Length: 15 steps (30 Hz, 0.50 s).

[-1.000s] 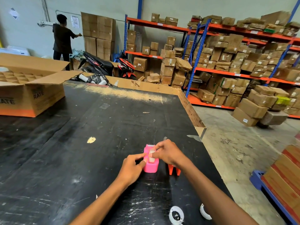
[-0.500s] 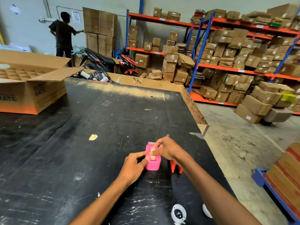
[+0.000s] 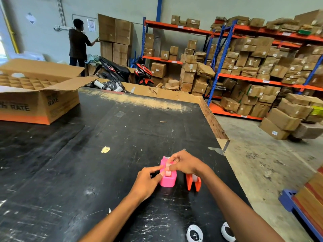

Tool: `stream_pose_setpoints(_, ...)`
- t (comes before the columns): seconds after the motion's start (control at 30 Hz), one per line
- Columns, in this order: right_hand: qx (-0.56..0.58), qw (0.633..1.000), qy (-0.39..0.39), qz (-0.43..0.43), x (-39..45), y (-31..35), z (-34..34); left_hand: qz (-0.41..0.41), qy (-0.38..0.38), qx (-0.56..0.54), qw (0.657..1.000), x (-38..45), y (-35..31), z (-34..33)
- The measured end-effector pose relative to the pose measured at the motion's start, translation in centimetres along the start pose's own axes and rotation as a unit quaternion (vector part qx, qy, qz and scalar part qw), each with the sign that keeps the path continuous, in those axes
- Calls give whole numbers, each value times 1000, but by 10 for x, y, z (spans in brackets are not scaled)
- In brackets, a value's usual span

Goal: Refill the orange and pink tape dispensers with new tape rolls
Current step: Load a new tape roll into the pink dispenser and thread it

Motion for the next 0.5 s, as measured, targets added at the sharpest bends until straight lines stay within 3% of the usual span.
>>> stream_pose_setpoints(0.5,54,998,25,4,6,0,2,7,4,-10,1000,2,3,0)
Point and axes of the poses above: each hand's wrist, its own x-axis towards the middle knuckle, its own z-axis out of the back of the hand, y = z × x, the point moved 8 cm from there along x, towards the middle knuckle, and after that the axes turned 13 degrees about -y, right-handed, at the moved point
